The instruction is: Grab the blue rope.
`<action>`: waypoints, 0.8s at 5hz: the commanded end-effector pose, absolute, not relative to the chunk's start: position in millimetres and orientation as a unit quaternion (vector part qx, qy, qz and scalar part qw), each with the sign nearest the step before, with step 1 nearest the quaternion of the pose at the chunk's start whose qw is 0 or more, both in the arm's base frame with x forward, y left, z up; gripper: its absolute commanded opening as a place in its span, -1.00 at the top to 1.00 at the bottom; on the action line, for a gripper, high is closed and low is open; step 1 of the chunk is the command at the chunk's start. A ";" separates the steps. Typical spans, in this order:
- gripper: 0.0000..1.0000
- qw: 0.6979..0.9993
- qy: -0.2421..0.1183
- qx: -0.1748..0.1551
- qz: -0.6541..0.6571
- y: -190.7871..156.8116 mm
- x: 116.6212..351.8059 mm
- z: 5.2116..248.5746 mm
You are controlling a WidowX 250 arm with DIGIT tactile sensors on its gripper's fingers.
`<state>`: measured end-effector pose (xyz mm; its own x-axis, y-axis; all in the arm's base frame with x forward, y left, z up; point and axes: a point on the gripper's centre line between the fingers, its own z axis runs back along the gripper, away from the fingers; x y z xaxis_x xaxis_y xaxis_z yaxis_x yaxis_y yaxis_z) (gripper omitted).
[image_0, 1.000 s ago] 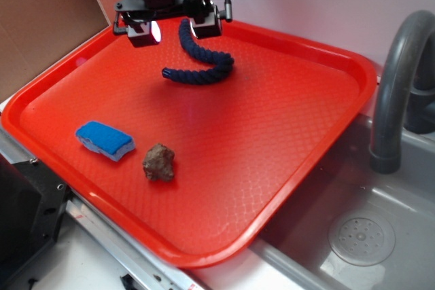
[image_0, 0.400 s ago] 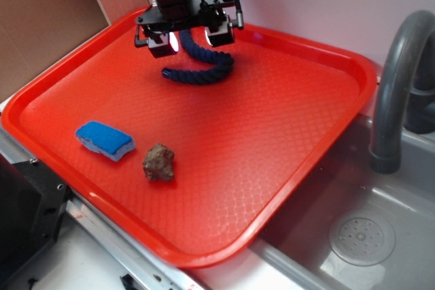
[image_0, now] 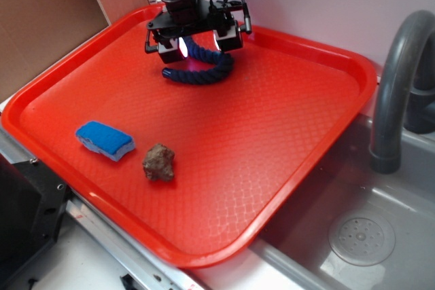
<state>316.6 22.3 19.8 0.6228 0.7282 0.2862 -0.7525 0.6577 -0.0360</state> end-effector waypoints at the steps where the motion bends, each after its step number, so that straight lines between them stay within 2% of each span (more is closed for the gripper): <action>1: 1.00 0.894 -0.144 0.050 0.422 39.7 322.4 24.9; 2: 1.00 0.909 -0.128 0.055 0.393 37.8 319.8 29.0; 3: 1.00 0.949 -0.108 0.072 0.287 26.5 305.8 51.4; 4: 1.00 0.975 -0.080 0.094 0.183 8.9 289.7 86.0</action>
<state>275.0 3.5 65.4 0.9248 0.3612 0.1197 -0.3782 0.9073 0.1837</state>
